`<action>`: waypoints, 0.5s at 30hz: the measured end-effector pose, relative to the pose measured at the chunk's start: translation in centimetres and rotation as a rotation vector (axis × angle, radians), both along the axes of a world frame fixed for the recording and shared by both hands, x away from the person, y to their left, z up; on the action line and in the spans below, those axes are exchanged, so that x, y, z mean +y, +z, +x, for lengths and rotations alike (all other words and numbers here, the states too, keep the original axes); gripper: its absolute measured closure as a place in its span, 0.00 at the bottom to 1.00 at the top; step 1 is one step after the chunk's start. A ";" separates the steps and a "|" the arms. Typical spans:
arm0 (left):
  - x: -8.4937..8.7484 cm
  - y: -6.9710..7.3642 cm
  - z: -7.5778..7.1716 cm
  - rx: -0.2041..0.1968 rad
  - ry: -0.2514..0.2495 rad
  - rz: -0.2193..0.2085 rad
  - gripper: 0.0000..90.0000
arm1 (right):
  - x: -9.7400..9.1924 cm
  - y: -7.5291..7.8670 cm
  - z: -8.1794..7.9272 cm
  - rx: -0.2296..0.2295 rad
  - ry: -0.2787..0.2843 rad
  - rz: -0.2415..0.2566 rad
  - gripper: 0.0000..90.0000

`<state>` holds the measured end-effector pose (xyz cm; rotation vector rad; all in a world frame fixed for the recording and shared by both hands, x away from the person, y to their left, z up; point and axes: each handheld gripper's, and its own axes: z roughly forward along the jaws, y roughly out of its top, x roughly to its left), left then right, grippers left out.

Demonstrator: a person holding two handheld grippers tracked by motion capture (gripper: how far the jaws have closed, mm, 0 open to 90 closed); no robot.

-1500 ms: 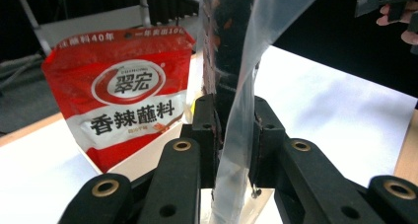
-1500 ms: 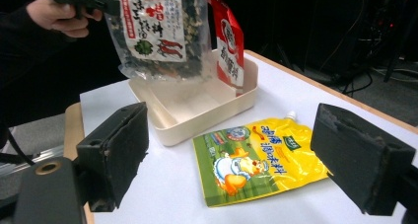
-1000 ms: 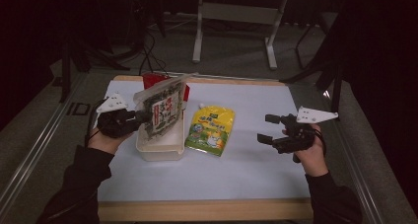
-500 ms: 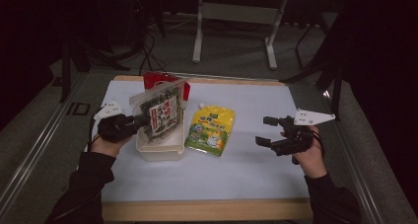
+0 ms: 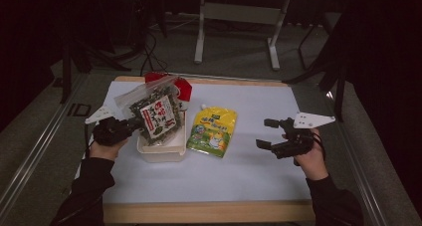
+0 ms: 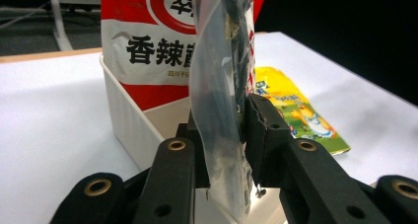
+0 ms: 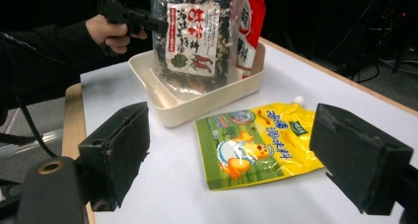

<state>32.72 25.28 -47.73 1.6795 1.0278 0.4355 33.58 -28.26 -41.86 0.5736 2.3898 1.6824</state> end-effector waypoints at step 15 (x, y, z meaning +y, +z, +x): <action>-1.1 1.9 -2.3 -0.081 0.090 0.036 0.26 | 1.1 -0.7 0.0 -0.002 -0.021 -0.043 0.15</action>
